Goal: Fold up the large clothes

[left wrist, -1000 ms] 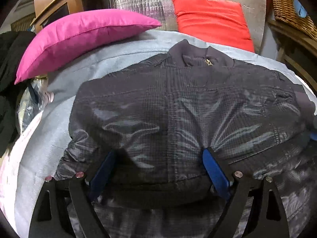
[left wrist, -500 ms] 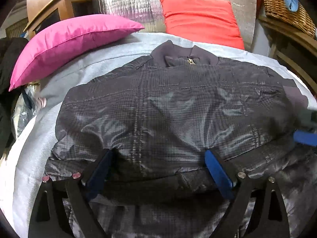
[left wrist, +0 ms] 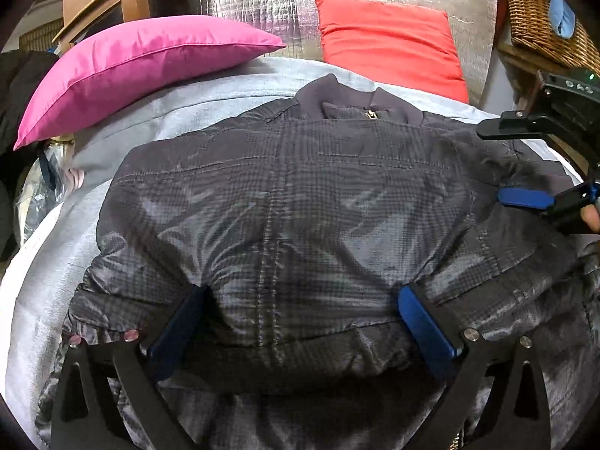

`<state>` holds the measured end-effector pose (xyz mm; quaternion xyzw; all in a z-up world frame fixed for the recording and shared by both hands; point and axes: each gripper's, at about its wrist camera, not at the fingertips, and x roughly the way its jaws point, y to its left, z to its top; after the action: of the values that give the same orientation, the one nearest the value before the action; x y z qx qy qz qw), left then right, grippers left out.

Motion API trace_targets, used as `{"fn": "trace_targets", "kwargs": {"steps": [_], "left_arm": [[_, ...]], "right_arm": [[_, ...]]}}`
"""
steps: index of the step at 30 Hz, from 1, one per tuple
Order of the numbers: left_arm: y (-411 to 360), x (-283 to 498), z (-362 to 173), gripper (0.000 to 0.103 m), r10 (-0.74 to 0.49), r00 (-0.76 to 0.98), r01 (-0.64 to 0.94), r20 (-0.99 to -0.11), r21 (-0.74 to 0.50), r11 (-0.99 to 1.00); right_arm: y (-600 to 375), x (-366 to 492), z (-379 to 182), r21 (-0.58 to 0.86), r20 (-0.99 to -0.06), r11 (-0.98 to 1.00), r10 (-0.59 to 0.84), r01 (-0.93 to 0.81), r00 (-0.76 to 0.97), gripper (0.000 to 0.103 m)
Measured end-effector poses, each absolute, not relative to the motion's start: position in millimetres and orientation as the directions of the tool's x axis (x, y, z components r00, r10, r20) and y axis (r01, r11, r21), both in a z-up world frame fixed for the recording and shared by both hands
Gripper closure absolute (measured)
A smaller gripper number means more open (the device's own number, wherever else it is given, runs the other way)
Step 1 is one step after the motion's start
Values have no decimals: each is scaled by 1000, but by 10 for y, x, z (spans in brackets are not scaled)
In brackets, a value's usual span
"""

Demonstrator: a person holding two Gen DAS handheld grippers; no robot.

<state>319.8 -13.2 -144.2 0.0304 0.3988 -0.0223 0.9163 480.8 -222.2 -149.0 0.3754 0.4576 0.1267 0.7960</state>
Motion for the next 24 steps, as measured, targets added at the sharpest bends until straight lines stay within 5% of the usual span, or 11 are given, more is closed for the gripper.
{"fn": "trace_targets", "kwargs": {"steps": [24], "left_arm": [[-116,3191,-1456,0,-20,683,63,-730,32,997]], "right_arm": [[-2461,4373,-1252,646,-617,754,425,118,663,26]]}}
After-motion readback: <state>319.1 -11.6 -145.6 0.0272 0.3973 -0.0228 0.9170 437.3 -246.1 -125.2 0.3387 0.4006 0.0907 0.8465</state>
